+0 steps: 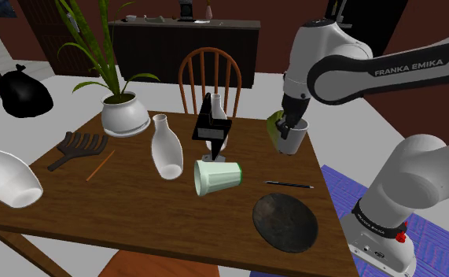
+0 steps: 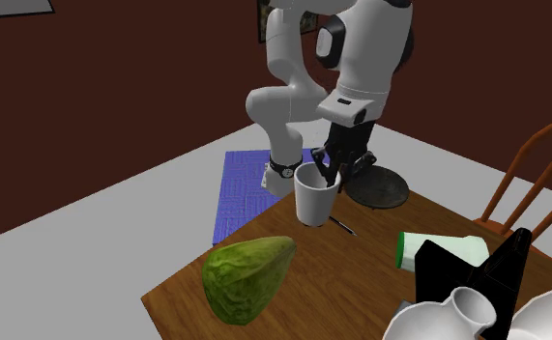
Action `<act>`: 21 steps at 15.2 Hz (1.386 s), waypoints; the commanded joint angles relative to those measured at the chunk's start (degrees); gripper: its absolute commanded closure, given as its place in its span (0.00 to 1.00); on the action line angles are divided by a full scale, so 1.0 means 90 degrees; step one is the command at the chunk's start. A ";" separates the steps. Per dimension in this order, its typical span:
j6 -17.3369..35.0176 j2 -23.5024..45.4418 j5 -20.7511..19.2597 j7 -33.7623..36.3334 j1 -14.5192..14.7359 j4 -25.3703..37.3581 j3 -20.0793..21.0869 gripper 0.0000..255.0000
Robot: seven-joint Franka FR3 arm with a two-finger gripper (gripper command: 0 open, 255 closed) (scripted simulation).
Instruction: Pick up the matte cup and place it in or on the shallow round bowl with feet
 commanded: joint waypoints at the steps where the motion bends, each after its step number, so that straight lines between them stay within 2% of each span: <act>1: -0.0192 -0.0042 -0.0010 -0.0015 -0.0003 0.0150 -0.0022 1.00; 4: -0.0465 -0.0089 -0.0029 -0.0039 -0.0013 0.0378 -0.0056 1.00; 12: -0.1210 -0.0698 0.0753 0.1131 0.0734 0.0488 0.0935 1.00; 21: -0.1806 -0.0668 0.1575 0.2521 0.1298 0.1209 0.2146 1.00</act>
